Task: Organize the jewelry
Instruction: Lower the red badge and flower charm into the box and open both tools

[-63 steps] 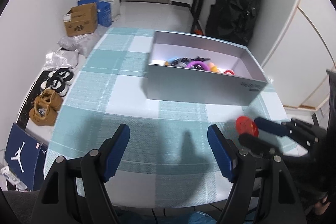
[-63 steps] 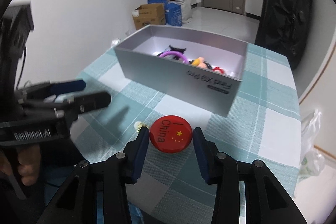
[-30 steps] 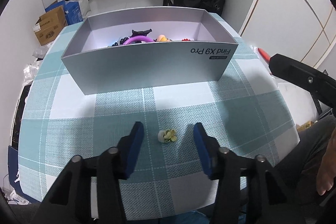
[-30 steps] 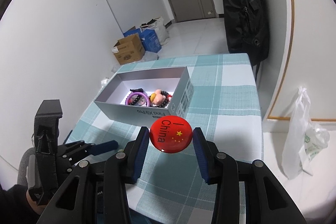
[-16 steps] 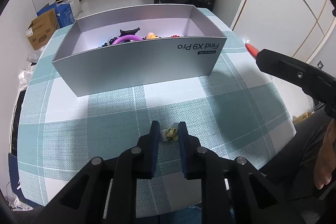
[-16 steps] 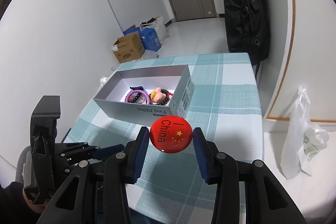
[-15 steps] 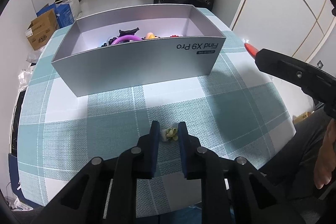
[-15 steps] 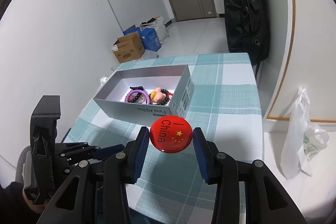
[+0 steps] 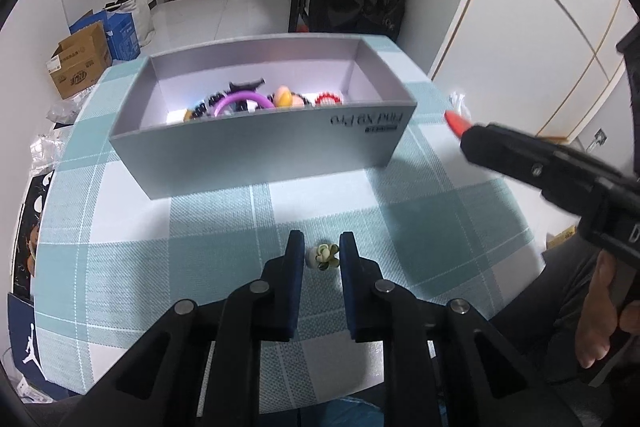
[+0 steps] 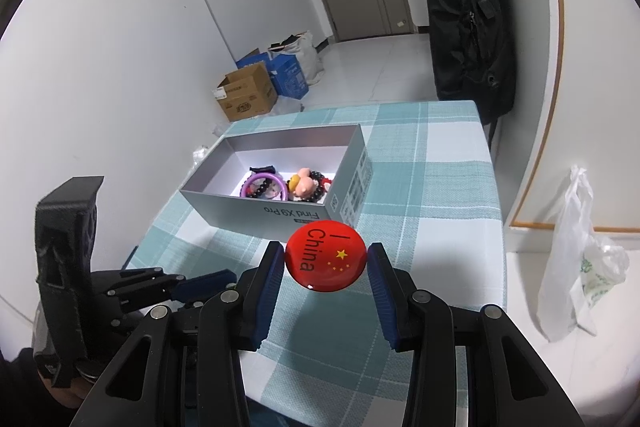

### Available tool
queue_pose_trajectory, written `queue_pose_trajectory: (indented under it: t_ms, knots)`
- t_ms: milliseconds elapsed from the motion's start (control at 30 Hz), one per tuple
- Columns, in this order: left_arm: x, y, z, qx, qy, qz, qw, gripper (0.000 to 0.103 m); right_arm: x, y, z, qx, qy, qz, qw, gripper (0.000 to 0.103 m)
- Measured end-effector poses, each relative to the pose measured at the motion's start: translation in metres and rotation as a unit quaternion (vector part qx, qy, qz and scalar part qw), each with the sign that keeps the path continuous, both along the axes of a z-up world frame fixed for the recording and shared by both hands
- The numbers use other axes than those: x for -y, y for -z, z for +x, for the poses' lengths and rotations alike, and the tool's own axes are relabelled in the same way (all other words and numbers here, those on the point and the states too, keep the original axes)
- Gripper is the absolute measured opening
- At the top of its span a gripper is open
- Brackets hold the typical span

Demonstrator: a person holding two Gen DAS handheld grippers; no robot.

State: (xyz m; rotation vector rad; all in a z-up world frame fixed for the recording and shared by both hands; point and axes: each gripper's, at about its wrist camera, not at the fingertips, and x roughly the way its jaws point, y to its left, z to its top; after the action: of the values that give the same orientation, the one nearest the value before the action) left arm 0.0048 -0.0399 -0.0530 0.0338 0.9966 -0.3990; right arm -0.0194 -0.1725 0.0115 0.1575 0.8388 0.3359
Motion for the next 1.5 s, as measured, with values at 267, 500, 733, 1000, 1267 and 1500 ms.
queue_pose_trajectory:
  t_ms: [267,500,733,1000,1267,1500]
  knots:
    - [-0.017,-0.023,0.015,0.025,-0.019,-0.055,0.998,0.013,-0.011,-0.005,0.009,0.003,-0.013,0.026,1.0,0.041]
    - [-0.038,-0.038,0.036,0.044,-0.047,-0.106,0.9923,0.013,-0.027,-0.008,0.029,0.005,-0.035,0.033,0.999,0.041]
    - [-0.048,-0.039,0.059,0.046,-0.061,-0.122,0.9896,0.013,-0.04,-0.011,0.053,0.006,-0.05,0.055,0.997,0.041]
    - [-0.048,-0.04,0.075,0.045,-0.058,-0.126,0.9893,0.013,-0.047,-0.01,0.077,-0.003,-0.057,0.069,0.996,0.041]
    - [-0.051,-0.034,0.091,0.021,-0.06,-0.129,0.9896,0.013,-0.042,-0.005,0.097,-0.02,-0.042,0.071,0.996,0.041]
    - [-0.049,-0.026,0.102,0.012,-0.078,-0.12,0.9896,0.013,-0.038,0.004,0.111,-0.041,-0.03,0.068,0.996,0.041]
